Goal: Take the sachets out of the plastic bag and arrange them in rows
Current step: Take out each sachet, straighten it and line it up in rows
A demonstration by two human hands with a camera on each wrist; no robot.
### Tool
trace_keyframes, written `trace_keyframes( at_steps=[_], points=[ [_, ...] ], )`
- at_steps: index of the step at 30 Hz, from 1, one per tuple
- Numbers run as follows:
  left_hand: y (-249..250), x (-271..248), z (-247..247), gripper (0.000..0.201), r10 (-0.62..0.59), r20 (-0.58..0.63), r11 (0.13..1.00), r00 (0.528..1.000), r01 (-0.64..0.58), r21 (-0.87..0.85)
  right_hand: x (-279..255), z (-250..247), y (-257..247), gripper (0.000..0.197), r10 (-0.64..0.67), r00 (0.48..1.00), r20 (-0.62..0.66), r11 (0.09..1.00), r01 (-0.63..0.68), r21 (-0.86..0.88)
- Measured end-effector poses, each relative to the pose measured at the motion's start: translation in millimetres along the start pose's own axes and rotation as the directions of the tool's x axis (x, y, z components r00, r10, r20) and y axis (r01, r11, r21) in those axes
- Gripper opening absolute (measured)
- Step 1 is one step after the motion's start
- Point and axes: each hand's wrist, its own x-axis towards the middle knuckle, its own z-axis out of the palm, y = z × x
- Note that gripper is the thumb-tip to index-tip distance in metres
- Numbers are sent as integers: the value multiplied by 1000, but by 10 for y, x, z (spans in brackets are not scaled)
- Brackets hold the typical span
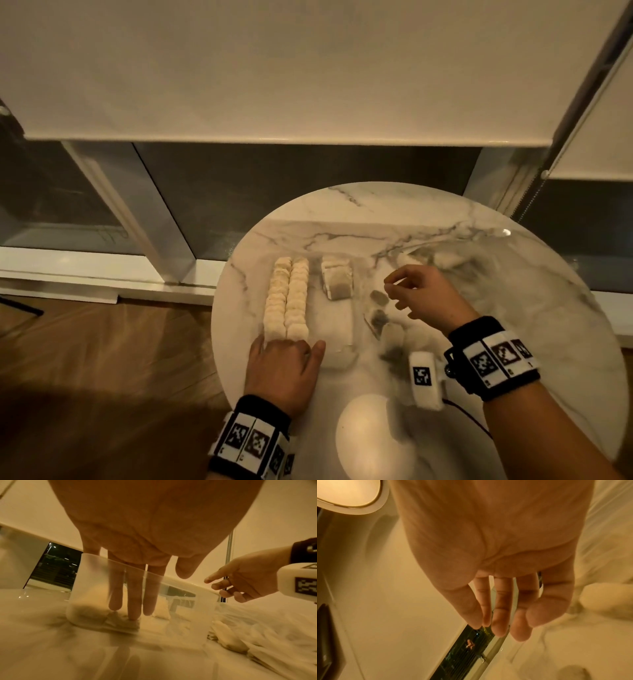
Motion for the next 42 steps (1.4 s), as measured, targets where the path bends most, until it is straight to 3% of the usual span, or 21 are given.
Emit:
trace_keyframes(
  at_steps=[8, 14, 19, 23, 31, 37, 42],
  points=[
    [32, 21, 2, 64, -28, 43, 999, 999, 26, 32, -107, -118, 291, 4, 45, 999, 12, 999, -45, 13],
    [84, -14, -14, 56, -27, 8, 999, 1000, 27, 46, -69, -124, 427, 5, 15, 1000, 0, 976, -15, -215],
    [146, -6, -9, 57, -54, 0, 996, 999, 54, 75, -7, -44, 560, 33, 153, 979, 136, 905, -84, -417],
    [159, 12, -14, 56, -16, -30, 999, 999, 17, 37, 35, 51, 648, 48, 200, 970, 141, 838, -94, -537],
    [132, -1, -29, 46, -16, -114, 995, 993, 5, -99, 36, 157, 649, 3, 169, 979, 118, 827, -76, -557],
    [-48, 49, -112, 25, -86, -301, 983, 950, 32, -181, 8, 39, 508, 14, 73, 987, 145, 878, 5, -479],
    [-214, 74, -112, 77, -230, -166, 943, 959, 177, -284, 62, -91, 240, 12, -61, 996, 67, 934, 81, -347]
  ],
)
